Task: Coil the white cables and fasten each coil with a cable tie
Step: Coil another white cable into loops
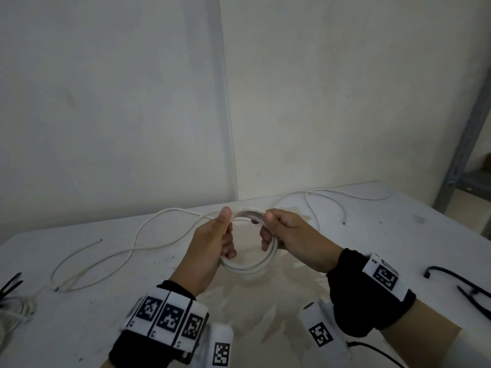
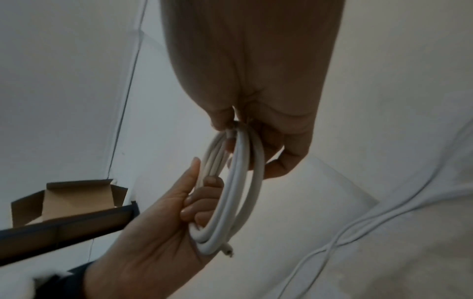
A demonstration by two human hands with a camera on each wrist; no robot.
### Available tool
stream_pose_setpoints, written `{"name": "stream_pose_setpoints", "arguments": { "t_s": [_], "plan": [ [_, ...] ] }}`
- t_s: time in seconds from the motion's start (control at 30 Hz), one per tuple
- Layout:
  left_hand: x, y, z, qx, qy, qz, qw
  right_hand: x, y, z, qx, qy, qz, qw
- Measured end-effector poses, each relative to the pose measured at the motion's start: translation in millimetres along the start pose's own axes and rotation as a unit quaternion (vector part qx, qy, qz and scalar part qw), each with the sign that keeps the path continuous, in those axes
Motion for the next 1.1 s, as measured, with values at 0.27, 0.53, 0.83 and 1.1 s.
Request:
{"name": "stream_pose_setpoints", "arguments": {
  "t_s": [0.27, 0.53, 0.83, 1.1],
  "plan": [
    [-4.3, -4.8, -13.5, -0.047, -0.054, 0.043, 0.997, 5.4, 5.6, 17.7, 0.011, 0.023, 0.000, 1.000],
    [-3.3, -13.0, -56.1, -0.084, -0.086, 0.042, 0.992, 22.0, 20.2, 39.5, 0.025, 0.046, -0.021, 0.998],
    [2.7, -24.2, -100.8, -0.051, -0.113, 0.073, 0.990, 49.0, 36.7, 73.3, 0.039, 0.097, -0.032, 0.994],
    [4.3, -43.3, -126.7, -0.048, -0.110, 0.098, 0.988, 95.7, 58.3, 130.4, 0.062, 0.138, -0.118, 0.981]
  ]
}}
Point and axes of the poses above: each hand's wrist, its own x-axis away from the middle knuckle, its own z-axis out of the back of the hand, y = z × x, the point moved 7 cm from there along -x, towards the middle knuckle, and after that the axes turned 1 degree about z, right-handed, at the moved point
